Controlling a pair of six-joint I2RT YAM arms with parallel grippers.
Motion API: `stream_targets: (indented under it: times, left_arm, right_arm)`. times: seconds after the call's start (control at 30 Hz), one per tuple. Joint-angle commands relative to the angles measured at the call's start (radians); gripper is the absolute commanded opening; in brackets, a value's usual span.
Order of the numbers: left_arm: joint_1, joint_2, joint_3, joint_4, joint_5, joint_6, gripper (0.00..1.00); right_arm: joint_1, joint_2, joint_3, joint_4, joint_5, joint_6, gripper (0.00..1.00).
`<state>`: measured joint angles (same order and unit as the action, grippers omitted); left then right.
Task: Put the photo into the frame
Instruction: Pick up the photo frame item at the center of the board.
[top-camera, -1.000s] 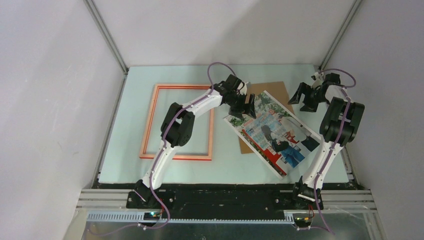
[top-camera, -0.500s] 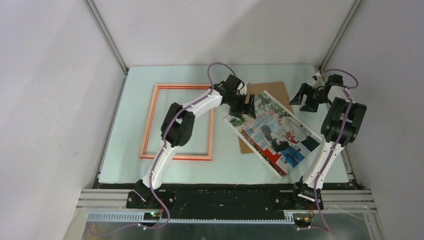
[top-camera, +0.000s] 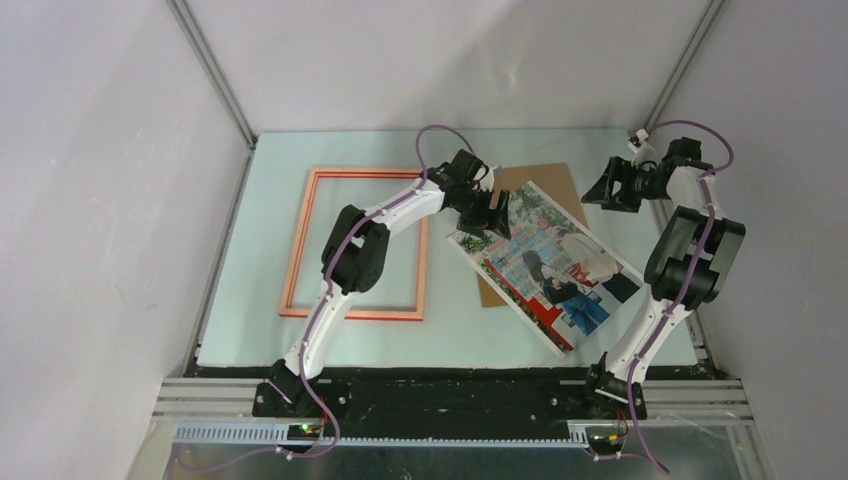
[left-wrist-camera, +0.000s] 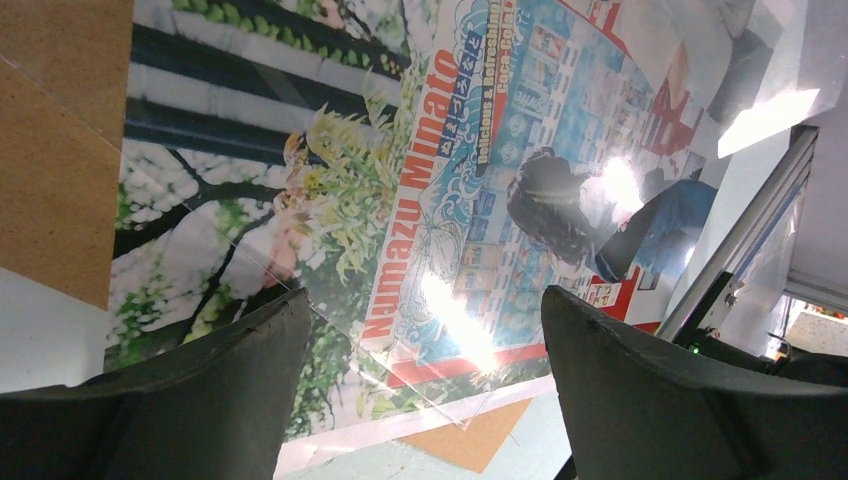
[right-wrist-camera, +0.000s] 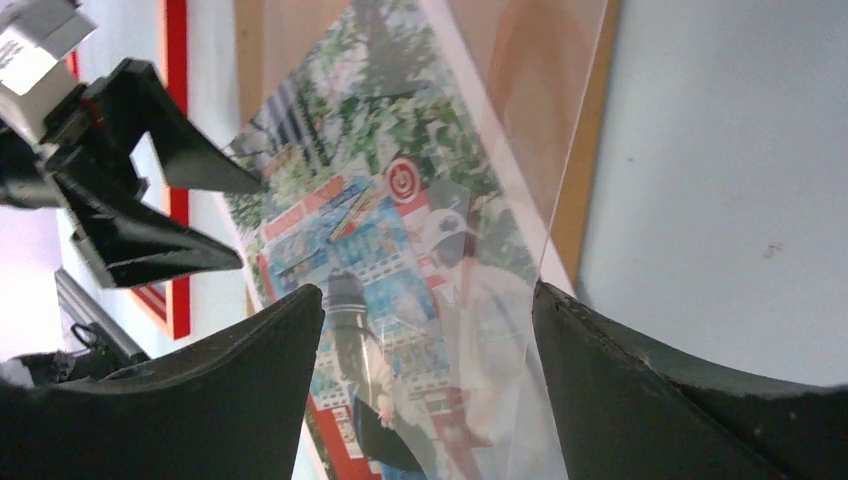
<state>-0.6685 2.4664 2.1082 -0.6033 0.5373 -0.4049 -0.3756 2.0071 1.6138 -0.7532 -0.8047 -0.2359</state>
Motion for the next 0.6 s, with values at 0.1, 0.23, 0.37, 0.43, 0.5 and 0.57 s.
stream_targets:
  times: [0.1, 0.23, 0.37, 0.43, 0.5, 0.57]
  left_arm:
    - [-0.026, -0.046, -0.058, 0.028, 0.042, 0.079, 0.91]
    - [-0.026, -0.063, -0.081, 0.031, 0.043, 0.093, 0.91]
    - [-0.025, -0.07, -0.099, 0.032, 0.052, 0.098, 0.91]
    - [-0.025, -0.071, -0.104, 0.033, 0.056, 0.101, 0.91]
    - [-0.025, -0.072, -0.112, 0.034, 0.056, 0.104, 0.91]
    - [-0.025, -0.073, -0.121, 0.034, 0.057, 0.109, 0.91]
  right_arm:
    - [0.026, -0.085, -0.044, -0.19, -0.169, -0.103, 0.76]
    - [0.023, -0.093, -0.042, -0.242, -0.18, -0.168, 0.72]
    - [0.02, -0.086, -0.035, -0.293, -0.174, -0.255, 0.67]
    - [0.019, -0.077, -0.028, -0.331, -0.188, -0.303, 0.65]
    - [0.015, -0.068, -0.022, -0.369, -0.208, -0.355, 0.63]
    - [0.009, -0.059, -0.016, -0.403, -0.22, -0.424, 0.61]
